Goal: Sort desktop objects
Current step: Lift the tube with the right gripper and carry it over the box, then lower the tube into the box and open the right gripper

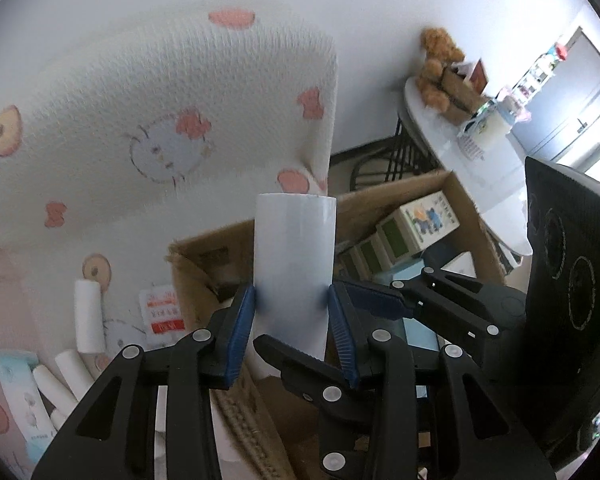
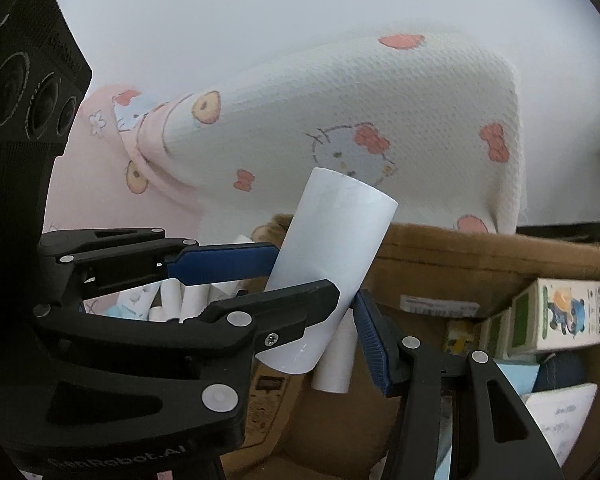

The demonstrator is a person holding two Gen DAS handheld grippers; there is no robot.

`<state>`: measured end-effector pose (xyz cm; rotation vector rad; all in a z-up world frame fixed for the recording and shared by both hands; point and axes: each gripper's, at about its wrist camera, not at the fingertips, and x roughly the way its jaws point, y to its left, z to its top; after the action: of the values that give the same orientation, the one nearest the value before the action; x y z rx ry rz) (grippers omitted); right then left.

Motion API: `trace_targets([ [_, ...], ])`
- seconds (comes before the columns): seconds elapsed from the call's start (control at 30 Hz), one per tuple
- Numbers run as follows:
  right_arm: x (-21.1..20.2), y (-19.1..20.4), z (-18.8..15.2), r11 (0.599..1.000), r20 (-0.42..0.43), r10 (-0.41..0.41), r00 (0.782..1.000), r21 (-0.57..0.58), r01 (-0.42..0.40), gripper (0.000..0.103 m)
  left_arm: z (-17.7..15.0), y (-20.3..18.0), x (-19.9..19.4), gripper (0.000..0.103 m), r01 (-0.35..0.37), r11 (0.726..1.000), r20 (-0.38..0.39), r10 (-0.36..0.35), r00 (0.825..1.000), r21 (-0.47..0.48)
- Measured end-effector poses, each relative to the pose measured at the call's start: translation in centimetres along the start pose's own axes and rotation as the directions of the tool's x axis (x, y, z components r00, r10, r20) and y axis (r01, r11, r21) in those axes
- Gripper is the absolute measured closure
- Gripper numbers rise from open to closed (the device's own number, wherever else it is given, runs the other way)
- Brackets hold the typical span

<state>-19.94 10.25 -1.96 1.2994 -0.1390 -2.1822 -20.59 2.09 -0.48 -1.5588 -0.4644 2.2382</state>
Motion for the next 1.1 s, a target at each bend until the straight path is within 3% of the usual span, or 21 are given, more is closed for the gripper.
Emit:
trace_targets([
  [0.13, 1.2, -1.6, -0.7, 0.999, -0.044, 0.032, 0.998, 0.041, -0.031, 0.054, 0.0, -0.1, 1.8, 0.062, 0.000, 1.000, -0.067, -0.001, 0.998, -0.017],
  [0.33, 2.3, -2.1, -1.5, 1.000, -0.082, 0.007, 0.997, 0.031, -0.005, 0.054, -0.2, 0.0, 3.2, 0.063, 0.006, 1.000, -0.120, -0.009, 0.993, -0.030],
  [0.57, 3.6, -1.9, -1.9, 0.999, -0.120, 0.029, 0.992, 0.035, -0.025, 0.061, -0.5, 0.9, 3.9, 0.063, -0.035, 0.998, -0.201, 0.025, 0.979, -0.043],
  [0.7, 4.8, -2.2, -2.0, 0.991, -0.146, 0.103, 0.984, 0.095, -0.090, 0.061, -0.8, 1.4, 3.8, 0.063, -0.047, 0.998, -0.211, 0.036, 0.977, -0.050],
  [0.9, 5.6, -2.2, -1.8, 0.989, -0.187, 0.122, 0.975, 0.108, -0.104, 0.061, -0.6, 1.5, 3.9, 0.063, -0.043, 0.998, -0.227, 0.031, 0.973, -0.050],
  [1.03, 6.3, -2.4, -1.5, 0.984, -0.213, 0.145, 0.966, 0.136, -0.118, 0.062, -0.7, 2.0, 3.7, 0.066, -0.027, 0.995, -0.247, 0.003, 0.969, -0.094],
  [1.1, 6.8, -2.6, -1.4, 0.976, -0.223, 0.179, 0.958, 0.164, -0.144, 0.064, -0.6, 2.2, 3.6, 0.076, -0.021, 0.995, -0.251, -0.003, 0.968, -0.093],
])
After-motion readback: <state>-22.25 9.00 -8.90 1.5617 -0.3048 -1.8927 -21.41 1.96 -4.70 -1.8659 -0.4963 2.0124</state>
